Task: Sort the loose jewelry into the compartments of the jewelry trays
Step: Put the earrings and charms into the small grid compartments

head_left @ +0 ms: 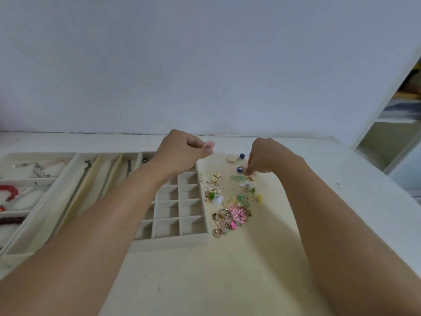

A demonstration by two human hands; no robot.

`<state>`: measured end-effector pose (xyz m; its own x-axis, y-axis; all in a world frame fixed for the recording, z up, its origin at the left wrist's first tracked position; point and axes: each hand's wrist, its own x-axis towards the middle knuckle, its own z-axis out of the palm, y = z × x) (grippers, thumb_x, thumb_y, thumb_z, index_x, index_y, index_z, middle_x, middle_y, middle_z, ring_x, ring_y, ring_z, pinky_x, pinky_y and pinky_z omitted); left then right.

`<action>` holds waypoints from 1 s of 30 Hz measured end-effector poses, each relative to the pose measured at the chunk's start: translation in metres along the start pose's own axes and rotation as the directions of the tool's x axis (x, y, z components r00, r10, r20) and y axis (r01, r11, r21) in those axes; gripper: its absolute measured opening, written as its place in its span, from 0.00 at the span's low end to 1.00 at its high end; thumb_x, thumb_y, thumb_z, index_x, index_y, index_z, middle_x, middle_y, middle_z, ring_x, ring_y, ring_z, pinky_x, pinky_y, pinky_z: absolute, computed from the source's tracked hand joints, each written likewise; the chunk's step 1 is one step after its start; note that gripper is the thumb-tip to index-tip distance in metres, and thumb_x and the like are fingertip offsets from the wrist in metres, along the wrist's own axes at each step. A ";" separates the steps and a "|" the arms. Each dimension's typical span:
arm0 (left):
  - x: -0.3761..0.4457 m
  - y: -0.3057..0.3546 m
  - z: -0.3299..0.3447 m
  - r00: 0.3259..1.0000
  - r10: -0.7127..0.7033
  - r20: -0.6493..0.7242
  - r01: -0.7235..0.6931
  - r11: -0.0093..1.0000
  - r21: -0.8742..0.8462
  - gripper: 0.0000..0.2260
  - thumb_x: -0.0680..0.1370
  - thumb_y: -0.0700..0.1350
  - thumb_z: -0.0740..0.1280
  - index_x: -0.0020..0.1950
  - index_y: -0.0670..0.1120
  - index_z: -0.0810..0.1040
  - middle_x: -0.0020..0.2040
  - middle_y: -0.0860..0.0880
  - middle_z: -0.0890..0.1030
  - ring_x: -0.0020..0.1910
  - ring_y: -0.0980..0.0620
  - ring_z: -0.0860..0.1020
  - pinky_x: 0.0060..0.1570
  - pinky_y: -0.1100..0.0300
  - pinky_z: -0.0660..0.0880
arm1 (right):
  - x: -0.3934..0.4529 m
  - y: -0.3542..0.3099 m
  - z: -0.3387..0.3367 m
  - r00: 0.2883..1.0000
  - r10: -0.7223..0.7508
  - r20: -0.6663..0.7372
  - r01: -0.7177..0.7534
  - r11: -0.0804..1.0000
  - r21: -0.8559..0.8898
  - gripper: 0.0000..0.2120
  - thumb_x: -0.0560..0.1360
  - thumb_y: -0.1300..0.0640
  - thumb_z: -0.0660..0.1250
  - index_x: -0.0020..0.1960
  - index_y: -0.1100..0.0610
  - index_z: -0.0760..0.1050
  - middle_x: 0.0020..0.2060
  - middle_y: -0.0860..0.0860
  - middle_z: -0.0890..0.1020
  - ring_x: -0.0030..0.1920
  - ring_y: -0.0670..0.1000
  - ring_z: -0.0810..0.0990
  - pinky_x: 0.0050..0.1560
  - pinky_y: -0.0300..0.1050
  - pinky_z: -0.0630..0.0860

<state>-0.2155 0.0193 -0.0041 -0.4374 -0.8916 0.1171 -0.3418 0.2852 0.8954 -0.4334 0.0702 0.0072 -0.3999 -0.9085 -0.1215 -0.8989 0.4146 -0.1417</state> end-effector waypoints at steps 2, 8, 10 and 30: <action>0.001 -0.001 -0.001 1.000 -0.011 -0.011 0.011 1.000 -0.009 0.04 0.74 0.50 0.77 0.43 0.50 0.88 0.42 0.61 0.86 0.46 0.70 0.81 0.45 0.73 0.70 | -0.001 -0.001 0.001 1.000 0.018 -0.001 -0.018 1.000 -0.004 0.14 0.66 0.52 0.80 0.45 0.60 0.83 0.31 0.50 0.79 0.34 0.52 0.80 0.38 0.43 0.77; 0.001 -0.001 -0.005 0.995 -0.018 -0.094 0.017 1.000 -0.017 0.06 0.75 0.50 0.76 0.39 0.52 0.85 0.49 0.56 0.86 0.53 0.60 0.82 0.44 0.62 0.72 | -0.001 0.000 -0.001 1.000 0.011 0.024 -0.010 0.999 -0.039 0.12 0.67 0.55 0.78 0.48 0.58 0.83 0.42 0.54 0.86 0.39 0.53 0.83 0.48 0.49 0.81; 0.001 0.001 -0.006 0.995 -0.024 -0.092 0.022 1.000 -0.022 0.07 0.75 0.51 0.75 0.39 0.51 0.84 0.43 0.55 0.86 0.45 0.63 0.82 0.37 0.66 0.71 | -0.001 0.001 -0.006 1.000 0.009 -0.014 -0.010 0.999 -0.045 0.13 0.69 0.51 0.78 0.49 0.57 0.83 0.44 0.52 0.85 0.45 0.54 0.83 0.50 0.50 0.80; -0.005 0.006 -0.031 0.987 -0.161 -0.028 0.145 0.943 -0.300 0.09 0.77 0.47 0.74 0.51 0.41 0.84 0.45 0.46 0.88 0.40 0.46 0.87 0.38 0.58 0.73 | -0.027 -0.064 -0.002 0.845 -0.261 -0.466 0.485 0.740 0.465 0.05 0.72 0.49 0.77 0.41 0.49 0.84 0.32 0.44 0.84 0.30 0.40 0.80 0.30 0.32 0.74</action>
<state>-0.1900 0.0142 0.0138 -0.3529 -0.9355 -0.0163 -0.1363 0.0341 0.9901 -0.3656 0.0677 0.0216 -0.1865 -0.9007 0.3923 -0.7763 -0.1096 -0.6207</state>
